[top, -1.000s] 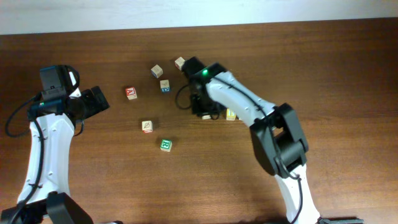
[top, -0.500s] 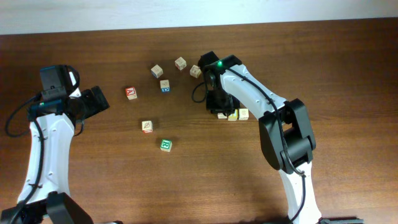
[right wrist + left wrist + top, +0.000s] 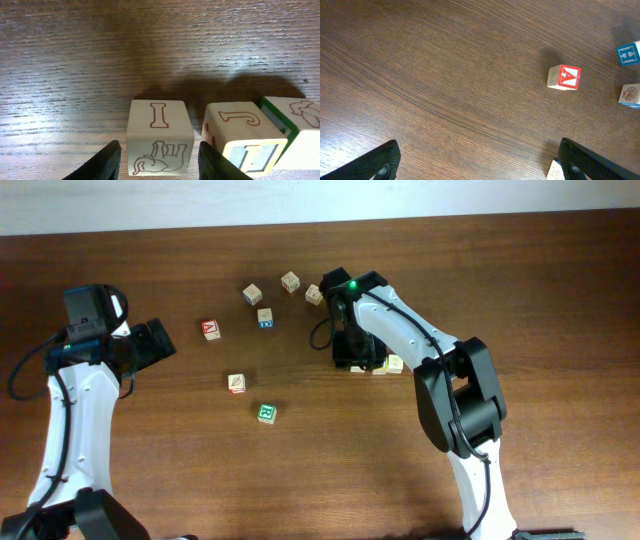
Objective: Rotate 5 blocks
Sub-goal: 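Grasp the green R block with the right gripper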
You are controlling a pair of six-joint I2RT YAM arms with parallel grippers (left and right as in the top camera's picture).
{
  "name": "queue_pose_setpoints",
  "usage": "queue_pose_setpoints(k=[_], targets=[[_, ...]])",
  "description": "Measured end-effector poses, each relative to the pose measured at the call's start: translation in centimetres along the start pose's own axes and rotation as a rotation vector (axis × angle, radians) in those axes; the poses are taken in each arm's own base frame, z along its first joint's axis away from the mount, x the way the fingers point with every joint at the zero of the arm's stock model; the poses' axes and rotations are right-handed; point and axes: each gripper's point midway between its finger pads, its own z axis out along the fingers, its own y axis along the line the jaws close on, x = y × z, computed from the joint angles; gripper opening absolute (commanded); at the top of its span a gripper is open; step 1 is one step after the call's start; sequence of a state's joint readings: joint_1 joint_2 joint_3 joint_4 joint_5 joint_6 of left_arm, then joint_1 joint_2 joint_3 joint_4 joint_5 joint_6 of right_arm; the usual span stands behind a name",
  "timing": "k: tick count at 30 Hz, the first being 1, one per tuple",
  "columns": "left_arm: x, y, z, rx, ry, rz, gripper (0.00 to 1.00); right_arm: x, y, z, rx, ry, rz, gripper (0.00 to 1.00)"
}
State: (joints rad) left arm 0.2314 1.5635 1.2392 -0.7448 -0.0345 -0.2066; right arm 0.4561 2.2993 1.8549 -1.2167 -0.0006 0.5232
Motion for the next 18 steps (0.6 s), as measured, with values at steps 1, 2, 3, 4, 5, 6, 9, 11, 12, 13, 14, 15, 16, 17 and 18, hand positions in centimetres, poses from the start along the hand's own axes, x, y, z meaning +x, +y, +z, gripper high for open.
queue_pose_setpoints(k=[1,2,3,4,5,6,9,11,12,13,14,15,16,17,18], targets=[[0.0,0.0,0.0,0.0,0.0,0.0,0.99,0.1,-0.1,-0.1,0.003,0.005,0.0,0.5],[0.0,0.0,0.0,0.0,0.0,0.0,0.99,0.1,-0.1,-0.2,0.004,0.008,-0.002,0.51],[0.0,0.0,0.0,0.0,0.0,0.0,0.99,0.1,-0.1,-0.6,0.006,0.011,-0.005,0.52],[0.0,0.0,0.0,0.0,0.0,0.0,0.99,-0.1,0.1,-1.1,0.005,0.008,-0.009,0.53],[0.0,0.0,0.0,0.0,0.0,0.0,0.99,-0.3,0.1,-1.6,0.002,0.004,-0.012,0.54],[0.0,0.0,0.0,0.0,0.0,0.0,0.99,-0.6,0.3,-2.6,-0.005,-0.009,-0.019,0.55],[0.0,0.0,0.0,0.0,0.0,0.0,0.99,-1.4,1.2,-5.2,-0.036,-0.049,-0.05,0.58],[0.0,0.0,0.0,0.0,0.0,0.0,0.99,-1.7,2.2,-6.4,-0.084,-0.067,-0.098,0.58],[0.0,0.0,0.0,0.0,0.0,0.0,0.99,-1.5,3.3,-6.9,-0.126,-0.065,-0.144,0.58],[0.0,0.0,0.0,0.0,0.0,0.0,0.99,-1.0,4.1,-7.0,-0.148,-0.056,-0.177,0.58],[0.0,0.0,0.0,0.0,0.0,0.0,0.99,-0.3,5.0,-7.0,-0.168,-0.045,-0.213,0.58],[0.0,0.0,0.0,0.0,0.0,0.0,0.99,0.5,6.1,-7.0,-0.183,-0.037,-0.254,0.58],[0.0,0.0,0.0,0.0,0.0,0.0,0.99,1.2,7.2,-7.1,-0.194,-0.033,-0.285,0.58],[0.0,0.0,0.0,0.0,0.0,0.0,0.99,1.8,8.0,-7.1,-0.199,-0.03,-0.311,0.58],[0.0,0.0,0.0,0.0,0.0,0.0,0.99,2.6,8.9,-7.1,-0.204,-0.026,-0.34,0.59]])
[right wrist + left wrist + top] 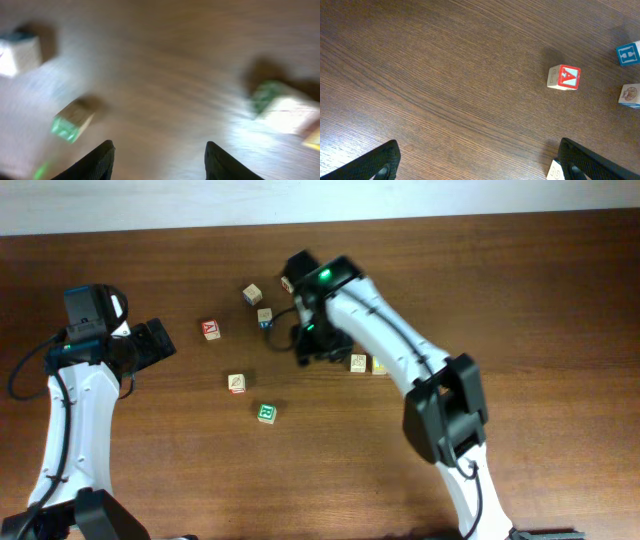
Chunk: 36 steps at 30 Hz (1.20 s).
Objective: Rotate 5 blocks
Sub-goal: 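Grasp the green R block with the right gripper, then carry the green R block and place it at the row's left end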
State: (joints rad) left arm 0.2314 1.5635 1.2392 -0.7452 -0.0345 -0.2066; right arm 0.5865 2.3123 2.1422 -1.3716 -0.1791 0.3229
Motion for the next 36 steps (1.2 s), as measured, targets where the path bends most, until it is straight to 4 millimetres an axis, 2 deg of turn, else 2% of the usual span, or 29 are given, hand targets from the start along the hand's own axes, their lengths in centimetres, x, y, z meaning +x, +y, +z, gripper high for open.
queue_pose_setpoints(k=[1,6,10,15,19,27,32,36], targets=[[0.0,0.0,0.0,0.0,0.0,0.0,0.99,0.8,2.1,0.4,-0.008,0.008,-0.061,0.61],[0.0,0.0,0.0,0.0,0.0,0.0,0.99,3.2,8.2,1.5,-0.022,-0.002,-0.329,0.69],[0.0,0.0,0.0,0.0,0.0,0.0,0.99,4.0,10.2,1.9,-0.029,-0.014,-0.519,0.69],[0.0,0.0,0.0,0.0,0.0,0.0,0.99,4.9,10.7,2.8,-0.078,0.014,-0.768,0.69],[0.0,0.0,0.0,0.0,0.0,0.0,0.99,5.7,10.5,5.1,-0.114,0.034,-0.924,0.65],[0.0,0.0,0.0,0.0,0.0,0.0,0.99,5.1,11.5,6.2,-0.166,-0.017,-0.995,0.61],[0.0,0.0,0.0,0.0,0.0,0.0,0.99,5.8,10.9,7.5,-0.168,0.009,-0.99,0.6],[0.0,0.0,0.0,0.0,0.0,0.0,0.99,5.6,11.0,7.7,-0.172,-0.003,-0.995,0.48]])
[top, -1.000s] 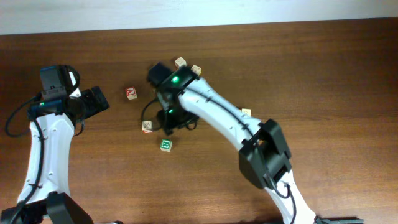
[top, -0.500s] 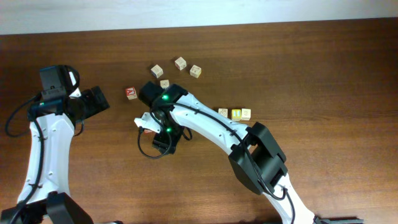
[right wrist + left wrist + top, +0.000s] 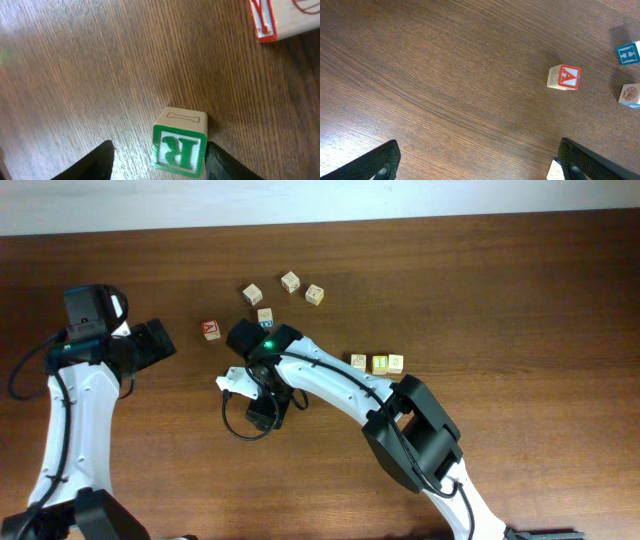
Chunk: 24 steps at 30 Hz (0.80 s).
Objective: Rotate 5 blocks
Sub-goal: 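Carry the green R block and place it at the row's left end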
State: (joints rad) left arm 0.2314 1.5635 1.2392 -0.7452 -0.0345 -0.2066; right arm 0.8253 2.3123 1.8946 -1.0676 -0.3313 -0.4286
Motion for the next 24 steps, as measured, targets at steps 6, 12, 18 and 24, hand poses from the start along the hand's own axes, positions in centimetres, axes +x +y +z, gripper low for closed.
queue_pose_setpoints(k=[6,12,18,24], targets=[[0.0,0.0,0.0,0.0,0.0,0.0,0.99,-0.4,-0.7,0.0,0.034,-0.014,0.017,0.36],[0.0,0.0,0.0,0.0,0.0,0.0,0.99,-0.1,-2.0,-0.1,0.108,0.005,0.088,0.35],[0.0,0.0,0.0,0.0,0.0,0.0,0.99,0.0,-2.1,-0.1,0.119,0.009,0.106,0.31],[0.0,0.0,0.0,0.0,0.0,0.0,0.99,-0.3,-4.1,-0.6,0.233,-0.012,0.231,0.24]])
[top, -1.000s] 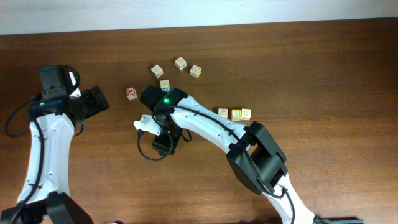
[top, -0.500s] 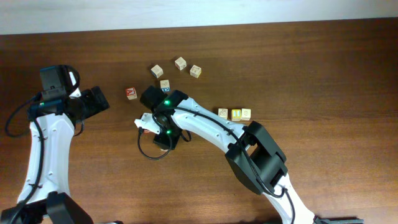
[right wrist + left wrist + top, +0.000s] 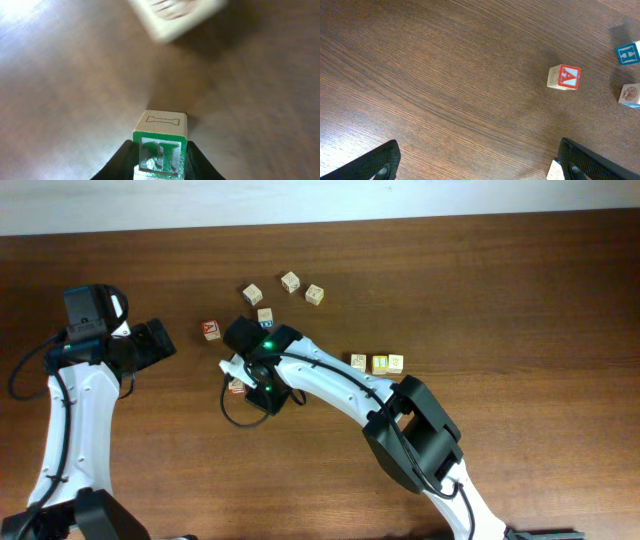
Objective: Rotate 5 blocks
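Observation:
My right gripper is shut on a green letter block, a finger tight against each side. In the overhead view this gripper covers the block, just right of a cream block. A red "A" block lies to the upper left. Three blocks stand in a row on the right. My left gripper hangs open at the left, with the red "A" block well ahead of its wide-apart fingers.
Several loose blocks lie at the back: a blue-lettered one and three cream ones. The left wrist view shows a blue block, another at the right edge, and a cream block beside the right finger.
My right gripper was open around the green block on the table; now it is shut on it and sits a little farther back, close to the cream block. The left arm has not moved.
My right gripper stood open at the leftmost block of the row of three. Then it was out over the middle of the table, then open over the green block at the front. Now it grips that block. The left arm stayed still throughout.

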You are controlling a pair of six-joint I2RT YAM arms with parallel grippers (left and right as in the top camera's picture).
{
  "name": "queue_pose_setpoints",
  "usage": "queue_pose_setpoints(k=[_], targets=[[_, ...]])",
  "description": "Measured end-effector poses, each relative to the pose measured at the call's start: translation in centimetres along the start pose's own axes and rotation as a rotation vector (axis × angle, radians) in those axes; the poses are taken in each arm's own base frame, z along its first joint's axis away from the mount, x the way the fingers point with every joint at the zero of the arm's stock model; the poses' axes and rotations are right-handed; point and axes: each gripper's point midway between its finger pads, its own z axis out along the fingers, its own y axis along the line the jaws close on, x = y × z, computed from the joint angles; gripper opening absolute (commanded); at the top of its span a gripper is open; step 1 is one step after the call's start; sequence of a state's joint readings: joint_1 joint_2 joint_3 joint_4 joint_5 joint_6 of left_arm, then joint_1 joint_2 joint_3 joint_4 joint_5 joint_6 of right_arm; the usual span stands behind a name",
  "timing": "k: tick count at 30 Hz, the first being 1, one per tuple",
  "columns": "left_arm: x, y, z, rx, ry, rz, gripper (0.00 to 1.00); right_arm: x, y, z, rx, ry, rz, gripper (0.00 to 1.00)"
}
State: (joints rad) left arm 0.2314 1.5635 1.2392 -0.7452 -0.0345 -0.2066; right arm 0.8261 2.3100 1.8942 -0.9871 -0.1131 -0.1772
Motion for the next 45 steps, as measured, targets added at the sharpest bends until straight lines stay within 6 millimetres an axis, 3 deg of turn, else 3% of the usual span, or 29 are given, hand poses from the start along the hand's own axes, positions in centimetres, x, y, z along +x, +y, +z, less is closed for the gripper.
queue_pose_setpoints(k=[5,7,10,15,19,22,33,38,45], targets=[[0.0,0.0,0.0,0.0,0.0,0.0,0.99,0.2,-2.9,-0.5,0.163,-0.005,0.213,0.25],[0.0,0.0,0.0,0.0,0.0,0.0,0.99,0.5,-4.3,-0.7,0.21,-0.01,0.314,0.32],[0.0,0.0,0.0,0.0,0.0,0.0,0.99,1.4,-7.1,-1.1,0.256,-0.012,0.478,0.33],[0.0,0.0,0.0,0.0,0.0,0.0,0.99,4.0,-13.5,-2.1,0.271,-0.025,0.768,0.33],[0.0,0.0,0.0,0.0,0.0,0.0,0.99,5.4,-15.5,-2.4,0.257,-0.021,0.875,0.33],[0.0,0.0,0.0,0.0,0.0,0.0,0.99,5.9,-15.8,-2.4,0.233,-0.009,0.914,0.32],[0.0,0.0,0.0,0.0,0.0,0.0,0.99,7.8,-14.0,-2.4,0.173,0.093,0.947,0.33],[0.0,0.0,0.0,0.0,0.0,0.0,0.99,8.1,-13.7,-2.3,0.169,0.111,0.946,0.49],[0.0,0.0,0.0,0.0,0.0,0.0,0.99,8.4,-13.3,-2.8,0.157,0.137,0.95,0.54]])
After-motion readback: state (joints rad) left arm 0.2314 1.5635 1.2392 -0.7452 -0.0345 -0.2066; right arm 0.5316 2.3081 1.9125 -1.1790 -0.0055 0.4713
